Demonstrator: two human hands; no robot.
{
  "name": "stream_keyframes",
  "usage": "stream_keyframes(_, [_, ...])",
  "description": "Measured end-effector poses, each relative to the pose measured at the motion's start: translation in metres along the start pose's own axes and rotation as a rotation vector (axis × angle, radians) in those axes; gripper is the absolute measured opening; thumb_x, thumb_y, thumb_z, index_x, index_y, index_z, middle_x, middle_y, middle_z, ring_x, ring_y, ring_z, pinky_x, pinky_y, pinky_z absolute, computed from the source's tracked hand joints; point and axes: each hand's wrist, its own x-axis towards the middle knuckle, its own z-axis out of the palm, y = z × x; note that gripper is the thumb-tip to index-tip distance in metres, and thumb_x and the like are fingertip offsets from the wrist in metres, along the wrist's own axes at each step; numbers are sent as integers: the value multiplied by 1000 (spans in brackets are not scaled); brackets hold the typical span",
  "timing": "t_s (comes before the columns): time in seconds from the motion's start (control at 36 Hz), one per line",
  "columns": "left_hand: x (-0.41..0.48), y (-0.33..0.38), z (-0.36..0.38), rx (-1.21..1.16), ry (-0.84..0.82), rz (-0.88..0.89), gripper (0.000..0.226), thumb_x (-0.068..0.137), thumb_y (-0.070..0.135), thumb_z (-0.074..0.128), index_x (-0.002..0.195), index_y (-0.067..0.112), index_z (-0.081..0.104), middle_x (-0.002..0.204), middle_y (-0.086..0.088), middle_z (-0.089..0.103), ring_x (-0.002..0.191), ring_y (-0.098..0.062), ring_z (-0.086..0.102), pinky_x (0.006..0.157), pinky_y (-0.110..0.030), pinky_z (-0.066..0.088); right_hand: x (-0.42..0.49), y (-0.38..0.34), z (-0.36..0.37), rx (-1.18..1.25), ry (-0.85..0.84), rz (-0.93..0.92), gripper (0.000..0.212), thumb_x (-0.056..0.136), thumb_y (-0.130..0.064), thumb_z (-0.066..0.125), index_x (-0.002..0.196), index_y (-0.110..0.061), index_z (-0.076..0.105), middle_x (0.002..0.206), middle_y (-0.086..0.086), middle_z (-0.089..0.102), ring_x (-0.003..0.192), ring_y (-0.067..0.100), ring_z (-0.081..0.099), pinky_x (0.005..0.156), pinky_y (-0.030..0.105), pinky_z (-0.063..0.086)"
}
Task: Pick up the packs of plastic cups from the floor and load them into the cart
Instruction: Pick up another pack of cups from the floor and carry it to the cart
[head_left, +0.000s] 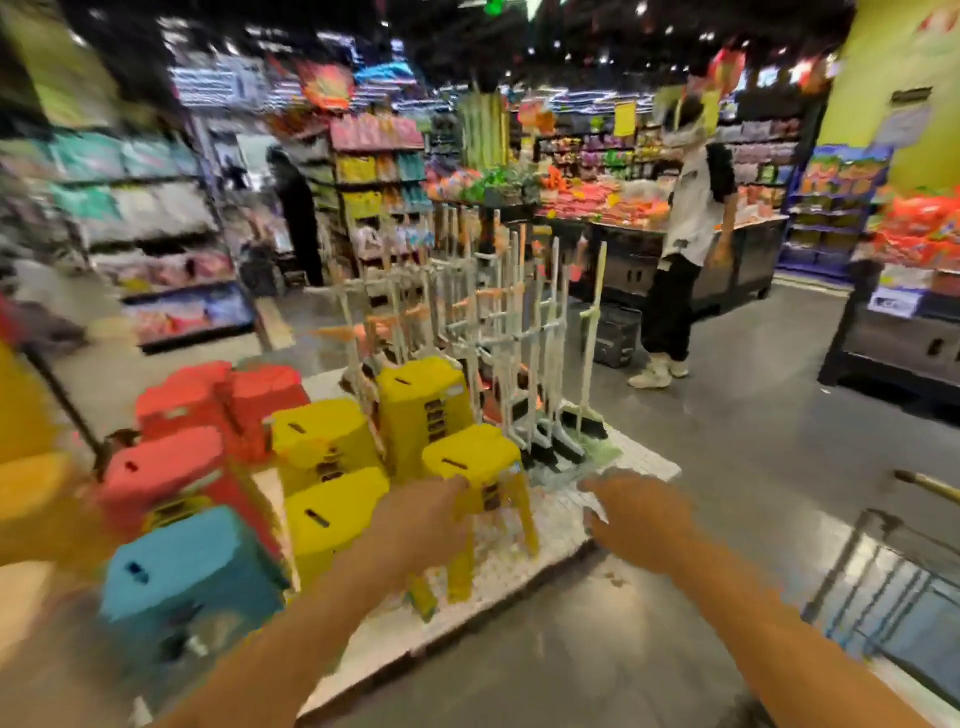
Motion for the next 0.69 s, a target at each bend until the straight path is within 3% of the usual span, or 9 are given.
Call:
stream_keyframes(0.14, [-105, -112, -25, 32, 20, -183, 46, 96, 43, 46, 140, 26, 46, 137, -6, 56, 122, -29, 54, 93, -40, 47, 18, -146, -6, -1, 25, -236, 35, 97, -41, 47, 129, -29, 54, 124, -1, 61, 111, 24, 60, 87, 34, 51])
stream_keyframes(0.22, [-169, -170, -38, 23, 69, -329, 41, 96, 40, 46, 135, 26, 49, 133, -5, 58, 119, -29, 56, 92, -40, 47, 27, -229, -8, 29, 31, -391, 33, 97, -44, 48, 127, -31, 56, 120, 1, 64, 105, 24, 61, 83, 40, 54])
stream_keyframes(0.33, [-251, -229, -49, -10, 68, -536, 40, 96, 36, 48, 132, 21, 53, 133, -6, 58, 120, -28, 55, 96, -40, 47, 25, -334, -12, 29, 45, -598, 37, 98, -44, 47, 131, -30, 55, 126, 2, 63, 114, 25, 60, 80, 36, 50])
stream_keyframes(0.42, [-307, -265, -50, -47, 119, -672, 37, 94, 39, 48, 128, 25, 57, 123, -2, 64, 110, -23, 60, 89, -38, 50, 20, -404, -8, 51, 58, -741, 33, 97, -42, 45, 126, -31, 57, 109, -2, 66, 104, 23, 62, 73, 34, 50])
stream_keyframes(0.5, [-356, -288, -50, -43, 114, -793, 40, 92, 45, 56, 126, 26, 59, 121, 4, 64, 109, -19, 60, 90, -32, 48, 14, -464, -4, 48, 55, -864, 38, 97, -41, 46, 133, -32, 53, 122, -3, 65, 112, 21, 60, 75, 33, 47])
stream_keyframes(0.56, [-387, -298, -49, -96, 121, -864, 41, 93, 42, 54, 131, 27, 56, 126, 4, 63, 111, -21, 60, 95, -38, 50, 10, -501, 0, 52, 18, -963, 39, 99, -41, 45, 135, -29, 52, 127, -2, 61, 115, 22, 58, 79, 34, 48])
stream_keyframes(0.69, [-459, -311, -46, -81, 167, -1091, 29, 96, 36, 48, 114, 19, 62, 105, -2, 66, 91, -20, 62, 74, -36, 54, -3, -585, 11, 77, -78, -1196, 30, 96, -37, 49, 123, -26, 55, 115, 1, 63, 104, 24, 61, 78, 40, 54])
